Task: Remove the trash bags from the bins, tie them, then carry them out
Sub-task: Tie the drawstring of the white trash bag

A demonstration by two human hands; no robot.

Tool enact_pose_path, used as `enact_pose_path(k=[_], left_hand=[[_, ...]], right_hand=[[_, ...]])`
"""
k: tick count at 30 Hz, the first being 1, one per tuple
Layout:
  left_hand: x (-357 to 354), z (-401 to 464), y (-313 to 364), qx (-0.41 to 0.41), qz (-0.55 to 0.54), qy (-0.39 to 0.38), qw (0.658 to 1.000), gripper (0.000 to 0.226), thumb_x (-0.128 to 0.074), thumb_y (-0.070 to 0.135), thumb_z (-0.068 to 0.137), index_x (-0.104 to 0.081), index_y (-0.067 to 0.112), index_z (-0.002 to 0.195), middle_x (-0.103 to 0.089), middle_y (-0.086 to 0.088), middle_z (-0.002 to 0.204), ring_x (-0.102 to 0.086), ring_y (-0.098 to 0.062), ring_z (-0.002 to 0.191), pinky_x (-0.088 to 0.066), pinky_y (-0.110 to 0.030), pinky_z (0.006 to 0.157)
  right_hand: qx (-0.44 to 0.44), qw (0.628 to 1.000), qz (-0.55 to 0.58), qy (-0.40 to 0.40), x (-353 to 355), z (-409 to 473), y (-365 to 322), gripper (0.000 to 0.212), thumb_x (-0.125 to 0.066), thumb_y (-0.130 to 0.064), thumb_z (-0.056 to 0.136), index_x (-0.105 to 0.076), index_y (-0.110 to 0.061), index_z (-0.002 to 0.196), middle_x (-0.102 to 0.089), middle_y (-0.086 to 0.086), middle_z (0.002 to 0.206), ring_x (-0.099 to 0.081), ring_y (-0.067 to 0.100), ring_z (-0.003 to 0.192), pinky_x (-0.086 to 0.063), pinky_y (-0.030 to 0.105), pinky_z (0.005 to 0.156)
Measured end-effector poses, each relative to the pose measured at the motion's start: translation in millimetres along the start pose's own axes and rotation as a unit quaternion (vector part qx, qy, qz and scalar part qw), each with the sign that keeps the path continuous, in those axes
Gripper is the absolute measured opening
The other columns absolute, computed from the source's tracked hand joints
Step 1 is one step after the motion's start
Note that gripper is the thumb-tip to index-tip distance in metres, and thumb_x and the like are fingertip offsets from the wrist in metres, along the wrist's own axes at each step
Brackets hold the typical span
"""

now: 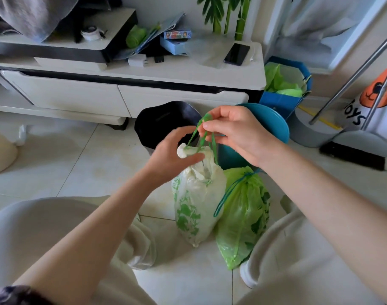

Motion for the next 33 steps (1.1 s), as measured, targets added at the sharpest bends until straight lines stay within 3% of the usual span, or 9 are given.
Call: enact_pose_path(k=[3,9,12,15,24,26,29,31,33], left_hand=[[-32,6,-11,0.030,0.029,-0.030,0.999,0.081,-0.078,0.053,0.066,-0.048,0.024,0.135,-0.058,0.008,0.130,-0.051,-0.010,0.121,-0.042,-0.031,0.101],[-82,8,-20,0.064,-0.011,0.028,0.998,0.015,-0.073,0.039,0.076,-0.069,0.026,0.082,-0.070,0.006,0.084,-0.060,-0.009,0.071,-0.050,-0.033,0.070],[-88,3,-44,0.102,-0.045,0.075,0.991,0.024,-0.067,0.035,0.084,-0.075,0.013,0.079,-0.071,-0.002,0.072,-0.060,-0.017,0.065,-0.048,-0.033,0.065],[-83,3,-63,0.117,-0.021,0.075,0.990,0.038,-0.061,0.041,0.089,-0.074,0.010,0.073,-0.056,0.004,0.054,-0.051,-0.012,0.053,-0.038,-0.031,0.056],[-86,-1,-67,0.184,0.101,-0.115,0.971,0.053,-0.055,0.054,0.086,-0.049,0.005,0.067,-0.045,-0.004,0.057,-0.044,-0.022,0.051,-0.037,-0.033,0.051],[-81,-5,-55,0.175,0.145,-0.177,0.958,0.044,-0.060,0.050,0.086,-0.055,0.007,0.079,-0.051,-0.004,0.067,-0.050,-0.021,0.061,-0.040,-0.031,0.057],[-64,-7,-31,0.125,0.124,-0.201,0.964,0.056,-0.066,0.041,0.084,-0.048,0.021,0.133,-0.059,-0.004,0.120,-0.056,-0.025,0.108,-0.043,-0.031,0.086],[-47,-9,-15,0.083,0.077,-0.167,0.979,0.057,-0.067,0.036,0.085,-0.045,0.036,0.137,-0.055,0.002,0.134,-0.053,-0.022,0.119,-0.042,-0.034,0.099],[-33,-8,-10,0.067,0.044,-0.145,0.986,0.039,-0.066,0.033,0.086,-0.057,0.041,0.123,-0.062,0.007,0.125,-0.060,-0.020,0.110,-0.047,-0.040,0.099]], right_hand=[[0.013,1.000,0.013,-0.014,-4,-2,-4,0.007,-0.061,0.003,0.084,-0.065,-0.003,0.084,-0.071,0.013,0.083,-0.062,0.026,0.083,-0.053,0.045,0.089],[0.052,0.995,0.039,-0.077,-14,-8,-15,0.007,-0.062,0.004,0.085,-0.064,-0.003,0.085,-0.072,0.011,0.082,-0.067,0.023,0.081,-0.055,0.040,0.086],[0.089,0.991,0.057,-0.085,-9,-10,-22,0.010,-0.062,0.006,0.084,-0.064,-0.003,0.084,-0.073,0.010,0.080,-0.069,0.024,0.080,-0.056,0.041,0.088],[0.105,0.989,0.073,-0.073,-3,-8,-23,0.010,-0.061,0.009,0.084,-0.063,-0.001,0.085,-0.072,0.011,0.079,-0.070,0.023,0.079,-0.057,0.038,0.086],[0.060,0.994,0.088,-0.015,3,6,-11,0.009,-0.060,0.005,0.086,-0.063,-0.003,0.086,-0.072,0.011,0.083,-0.069,0.022,0.079,-0.057,0.034,0.081],[0.056,0.995,0.076,-0.019,2,5,-12,0.009,-0.060,0.004,0.087,-0.063,-0.005,0.086,-0.073,0.010,0.083,-0.069,0.021,0.079,-0.057,0.034,0.080],[0.072,0.996,0.050,-0.023,2,3,-16,0.010,-0.061,0.001,0.087,-0.063,-0.008,0.085,-0.073,0.009,0.083,-0.069,0.020,0.077,-0.058,0.038,0.083],[0.081,0.996,0.042,-0.023,2,0,-18,0.008,-0.062,0.001,0.087,-0.064,-0.007,0.086,-0.074,0.010,0.084,-0.069,0.020,0.077,-0.058,0.041,0.085],[0.084,0.995,0.049,-0.032,2,-3,-19,0.006,-0.062,0.001,0.087,-0.064,-0.005,0.088,-0.074,0.011,0.085,-0.069,0.021,0.078,-0.057,0.043,0.086]])
Point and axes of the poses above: each hand's wrist, its own z-axis towards the middle knuckle, its own x-axis out of the back of the hand, y = z × x, the point moved 4 cm from there along z, towards the middle knuckle
